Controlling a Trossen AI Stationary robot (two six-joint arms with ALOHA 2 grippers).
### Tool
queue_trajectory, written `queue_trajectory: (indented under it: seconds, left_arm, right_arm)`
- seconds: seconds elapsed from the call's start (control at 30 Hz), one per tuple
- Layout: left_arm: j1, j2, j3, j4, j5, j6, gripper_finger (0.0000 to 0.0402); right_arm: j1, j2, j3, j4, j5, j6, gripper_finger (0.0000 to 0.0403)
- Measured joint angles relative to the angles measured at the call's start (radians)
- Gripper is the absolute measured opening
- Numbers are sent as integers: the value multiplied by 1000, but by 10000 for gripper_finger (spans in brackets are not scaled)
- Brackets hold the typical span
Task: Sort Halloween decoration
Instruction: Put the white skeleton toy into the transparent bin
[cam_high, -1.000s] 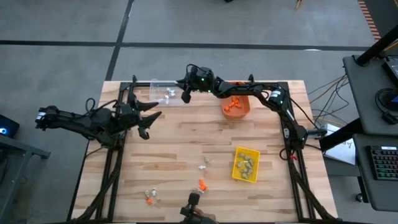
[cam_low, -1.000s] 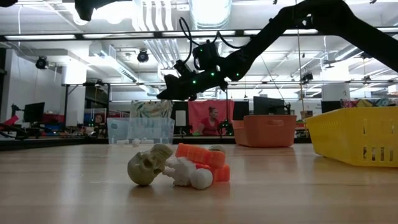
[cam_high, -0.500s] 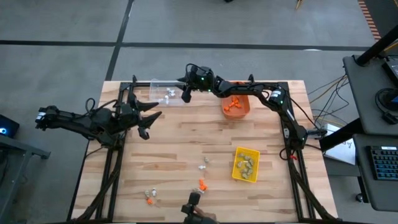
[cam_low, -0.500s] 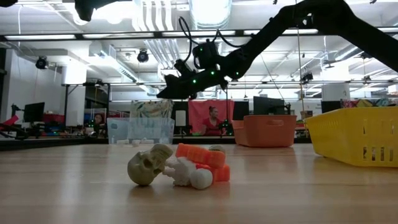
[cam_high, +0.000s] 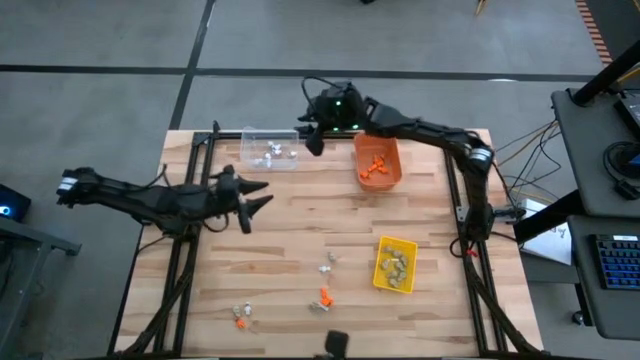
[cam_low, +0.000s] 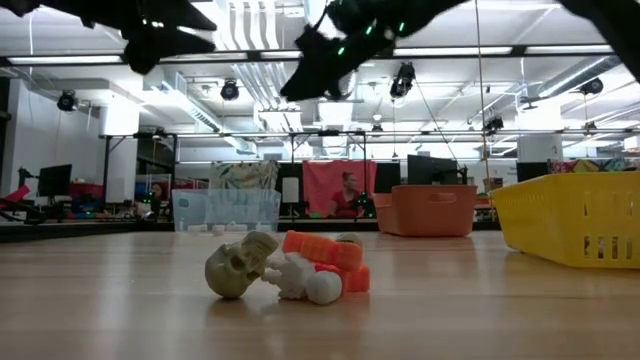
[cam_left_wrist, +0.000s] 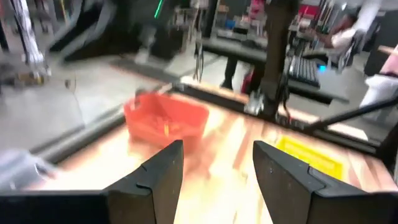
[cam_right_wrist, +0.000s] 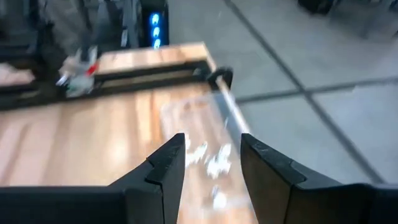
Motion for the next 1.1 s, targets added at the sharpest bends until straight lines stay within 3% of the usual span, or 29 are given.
queue_trajectory:
  seconds: [0.4,0.73,0.87,1.1]
  left_arm:
    - [0,173,0,-63,226,-291,176]
    - [-49,282,3,-98,384,-512,176]
    - [-101,340,69,-232,387,-595,176]
    - [-227,502,283,-678,385,-723,176]
  right_arm:
    - [96,-243,11,-686,0,9,116]
    - [211,-308,-51,-943,1,47,96]
    - [257,-309,-79,-975,0,74,89]
    - [321,-310,-148,-978,1,81,79]
